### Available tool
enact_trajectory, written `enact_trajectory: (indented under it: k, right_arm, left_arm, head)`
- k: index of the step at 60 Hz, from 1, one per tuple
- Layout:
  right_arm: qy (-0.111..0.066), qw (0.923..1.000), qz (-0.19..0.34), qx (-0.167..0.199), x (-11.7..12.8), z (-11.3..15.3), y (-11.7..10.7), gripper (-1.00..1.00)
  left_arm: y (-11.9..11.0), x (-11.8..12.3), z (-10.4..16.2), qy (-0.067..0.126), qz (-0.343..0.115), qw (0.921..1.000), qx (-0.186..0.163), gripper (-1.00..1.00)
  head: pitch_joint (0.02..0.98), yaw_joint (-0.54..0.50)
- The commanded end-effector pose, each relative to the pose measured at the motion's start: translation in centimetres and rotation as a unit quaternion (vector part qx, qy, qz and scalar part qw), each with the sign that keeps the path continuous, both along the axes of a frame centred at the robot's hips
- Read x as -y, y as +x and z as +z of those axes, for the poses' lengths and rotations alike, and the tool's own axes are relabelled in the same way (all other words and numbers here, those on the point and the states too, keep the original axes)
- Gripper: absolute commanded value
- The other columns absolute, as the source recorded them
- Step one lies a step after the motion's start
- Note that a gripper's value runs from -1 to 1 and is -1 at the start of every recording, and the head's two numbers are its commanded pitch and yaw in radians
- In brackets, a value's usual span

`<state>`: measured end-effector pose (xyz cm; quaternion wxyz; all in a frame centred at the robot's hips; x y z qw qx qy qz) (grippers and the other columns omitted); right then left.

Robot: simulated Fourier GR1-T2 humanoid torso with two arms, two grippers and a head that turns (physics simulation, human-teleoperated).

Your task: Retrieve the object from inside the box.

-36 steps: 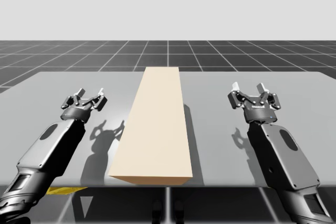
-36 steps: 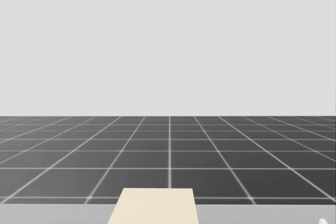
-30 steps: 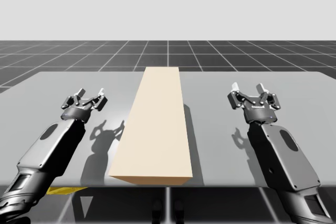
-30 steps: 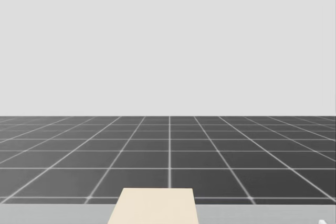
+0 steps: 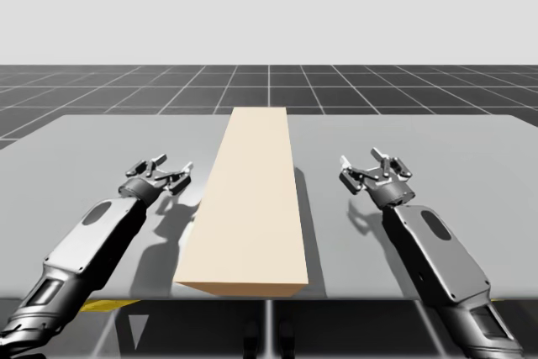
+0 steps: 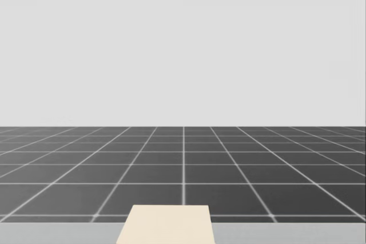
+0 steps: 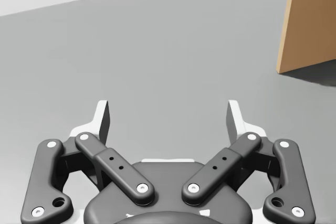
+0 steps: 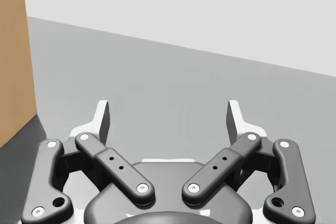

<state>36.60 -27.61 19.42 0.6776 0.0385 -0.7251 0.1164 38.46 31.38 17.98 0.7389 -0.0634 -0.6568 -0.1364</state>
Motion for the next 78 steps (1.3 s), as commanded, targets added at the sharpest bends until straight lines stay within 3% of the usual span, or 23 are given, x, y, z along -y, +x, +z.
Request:
enact_trajectory:
  k: [1,4,6,8,11,13,20,31,39,42,45,51,58,66,78]
  right_arm:
    - [-0.039,0.9955,0.086,-0.006,-3.0,-1.9,-0.9,-1.00]
    - [-0.037,0.9927,0.114,-0.004,-3.7,-1.9,-1.4,-1.00]
    - [-0.049,0.9896,0.135,0.012,-4.3,-2.0,-1.7,-1.00]
    - [-0.037,0.9881,0.148,0.013,-4.6,-2.1,-2.0,-1.00]
    - [-0.052,0.9827,0.173,0.040,-5.3,-2.3,-2.4,-1.00]
    - [-0.046,0.9813,0.183,0.038,-5.5,-2.4,-2.6,-1.00]
    - [-0.059,0.9724,0.217,0.063,-6.1,-2.5,-3.5,-1.00]
    - [-0.073,0.9712,0.207,0.092,-6.0,-2.3,-4.8,-1.00]
    - [-0.076,0.9699,0.211,0.096,-6.1,-2.5,-5.5,-1.00]
    - [-0.076,0.9697,0.211,0.098,-6.1,-2.5,-5.6,-1.00]
    - [-0.060,0.9739,0.197,0.096,-6.3,-2.6,-6.0,-1.00]
    - [-0.048,0.9768,0.189,0.089,-6.5,-2.6,-6.6,-1.00]
    - [-0.029,0.9789,0.185,0.082,-6.6,-2.4,-7.2,-1.00]
    - [-0.023,0.9808,0.184,0.061,-6.6,-2.1,-8.0,-1.00]
    - [-0.022,0.9804,0.185,0.065,-6.6,-2.0,-8.2,-1.00]
  left_arm:
    - [-1.2,2.6,-1.1,0.036,-0.081,0.9961,-0.004,-1.00]
    - [-1.7,3.2,-1.2,0.044,-0.102,0.9938,0.002,-1.00]
    - [-2.1,3.7,-1.2,0.051,-0.120,0.9914,0.005,-1.00]
    - [-2.4,4.1,-1.2,0.056,-0.130,0.9898,0.008,-1.00]
    - [-3.0,4.9,-1.3,0.067,-0.156,0.9853,0.012,-1.00]
    - [-3.3,5.2,-1.3,0.071,-0.168,0.9830,0.015,-1.00]
    - [-4.8,6.6,-1.4,0.085,-0.223,0.9708,0.023,-1.00]
    - [-6.5,8.2,-1.1,0.085,-0.270,0.9588,0.028,-1.00]
    - [-7.3,9.7,-1.0,0.059,-0.294,0.9537,0.025,-1.00]
    - [-7.4,10.4,-1.1,0.058,-0.301,0.9517,0.024,-1.00]
    - [-7.2,11.1,-1.2,0.061,-0.307,0.9498,0.016,-1.00]
    - [-5.9,11.7,-1.9,0.049,-0.309,0.9499,-0.001,-1.00]
    - [-4.1,12.0,-3.0,0.052,-0.304,0.9512,-0.015,-1.00]
    - [-3.1,13.2,-3.6,0.057,-0.313,0.9473,-0.033,-1.00]
    - [-0.8,14.7,-4.6,0.043,-0.315,0.9465,-0.053,-1.00]
  head:
    - [0.071,0.00]
    - [0.072,0.00]
    - [0.073,0.00]
    - [0.073,0.00]
    - [0.074,0.00]
    - [0.074,0.00]
    - [0.074,-0.01]
    - [0.073,-0.02]
    - [0.075,-0.02]
    - [0.078,-0.02]
    - [0.082,-0.02]
    - [0.085,-0.02]
    - [0.089,-0.01]
    - [0.097,-0.01]
    - [0.107,0.00]
